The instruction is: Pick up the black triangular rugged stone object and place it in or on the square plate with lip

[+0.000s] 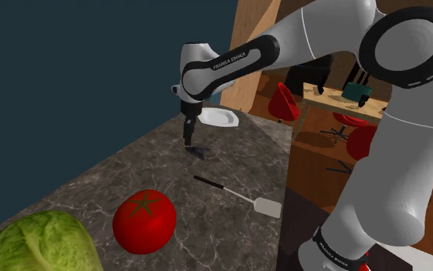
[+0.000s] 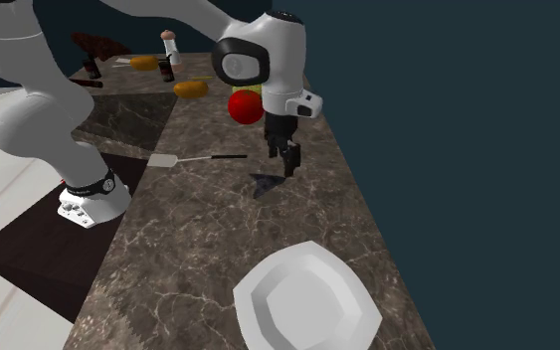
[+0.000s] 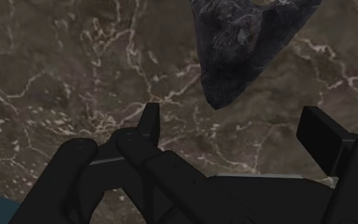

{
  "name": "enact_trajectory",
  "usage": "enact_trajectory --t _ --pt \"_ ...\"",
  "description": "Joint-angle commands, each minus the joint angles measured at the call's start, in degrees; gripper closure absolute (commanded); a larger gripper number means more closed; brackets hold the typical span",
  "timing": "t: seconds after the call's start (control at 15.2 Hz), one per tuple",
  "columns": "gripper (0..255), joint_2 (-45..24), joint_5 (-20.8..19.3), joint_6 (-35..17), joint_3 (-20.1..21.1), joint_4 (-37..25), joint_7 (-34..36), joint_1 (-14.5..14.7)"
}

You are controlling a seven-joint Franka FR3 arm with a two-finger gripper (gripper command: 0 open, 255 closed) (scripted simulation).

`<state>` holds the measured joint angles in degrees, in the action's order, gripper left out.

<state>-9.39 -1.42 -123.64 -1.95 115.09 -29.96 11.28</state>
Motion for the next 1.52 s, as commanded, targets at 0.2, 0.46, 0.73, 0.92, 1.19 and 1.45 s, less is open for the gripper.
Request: enact_trajectory --t 0.2,0.46,0.73,0.92,1.19,1.45 --pt "0 4.5 1.1 -8.1 -0.5 10.0 3.9 -0.3" --pt "0 2.6 1.2 -11.0 -0.5 10.9 3.9 -0.3" --pt "0 1.8 1.3 -12.2 -0.5 11.2 3.8 -0.3" --pt "0 1.8 1.3 -12.2 -0.5 11.2 3.8 -0.3" --pt "255 1.8 1.3 -12.1 -0.5 11.2 3.8 -0.3" --pt "255 1.8 1.3 -12.2 -0.5 11.2 3.8 -0.3"
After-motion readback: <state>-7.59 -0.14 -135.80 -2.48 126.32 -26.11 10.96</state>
